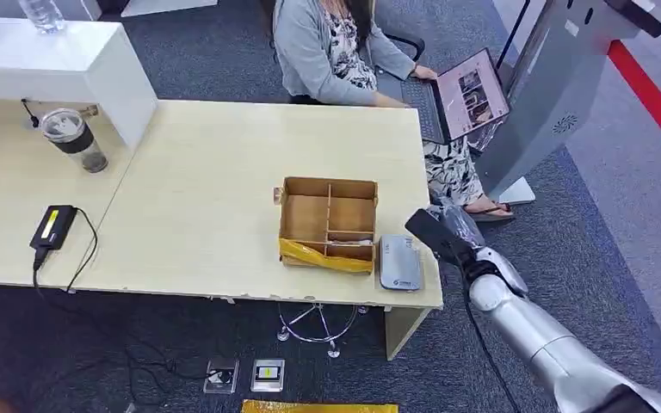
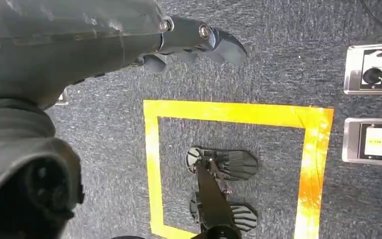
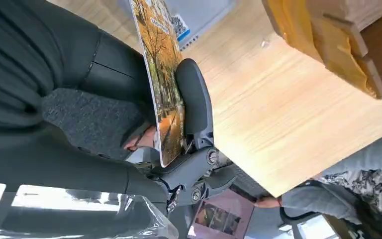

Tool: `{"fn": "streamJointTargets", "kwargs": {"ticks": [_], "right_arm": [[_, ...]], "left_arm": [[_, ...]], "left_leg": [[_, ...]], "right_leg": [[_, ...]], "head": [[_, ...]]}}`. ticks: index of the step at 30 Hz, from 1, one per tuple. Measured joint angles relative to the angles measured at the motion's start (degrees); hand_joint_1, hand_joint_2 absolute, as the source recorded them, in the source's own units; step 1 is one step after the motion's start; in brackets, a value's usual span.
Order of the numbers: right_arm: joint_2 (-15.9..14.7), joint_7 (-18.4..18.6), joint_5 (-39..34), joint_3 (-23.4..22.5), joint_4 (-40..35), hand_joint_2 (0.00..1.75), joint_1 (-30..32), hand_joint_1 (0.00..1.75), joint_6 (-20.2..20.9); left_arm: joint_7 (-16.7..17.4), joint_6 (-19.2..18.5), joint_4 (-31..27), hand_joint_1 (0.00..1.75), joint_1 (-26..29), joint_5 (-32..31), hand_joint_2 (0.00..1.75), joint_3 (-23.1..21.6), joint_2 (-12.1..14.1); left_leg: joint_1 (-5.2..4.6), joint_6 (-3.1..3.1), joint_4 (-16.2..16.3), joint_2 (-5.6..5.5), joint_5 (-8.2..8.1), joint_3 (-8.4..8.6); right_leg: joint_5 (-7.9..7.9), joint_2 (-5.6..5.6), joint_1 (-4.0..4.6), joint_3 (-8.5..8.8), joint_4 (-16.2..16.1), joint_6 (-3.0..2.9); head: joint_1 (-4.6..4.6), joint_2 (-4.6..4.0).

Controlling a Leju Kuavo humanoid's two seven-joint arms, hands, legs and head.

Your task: Pass the card to the sensor for recognition and then transmit it.

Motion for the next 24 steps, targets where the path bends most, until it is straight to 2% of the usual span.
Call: {"fn": "streamJointTargets", "kwargs": {"ticks": [9, 24], "right_arm": [[2.43, -0.02, 1.79, 2.25, 2.34, 1.75, -0.16, 1.75, -0.68], [4.35, 0.35, 1.57, 4.24, 7.08, 1.75, -1.73, 1.75, -0.59]], "left_arm": [[0.0, 0.96, 0.0, 0.0, 0.01, 0.55, 0.0, 0.0, -0.44], [-0.02, 0.57, 0.0, 0.0, 0.0, 0.53, 0.0, 0.0, -0.48]], "left_leg": [[0.0, 0.0, 0.0, 0.0, 0.0, -0.01], [0.0, 0.0, 0.0, 0.0, 0.0, 0.0]], "right_leg": [[0.0, -0.01, 0.0, 0.0, 0.0, 0.0], [0.0, -0.01, 0.0, 0.0, 0.0, 0.0]], "head": [[0.0, 0.0], [0.0, 0.0]]}}
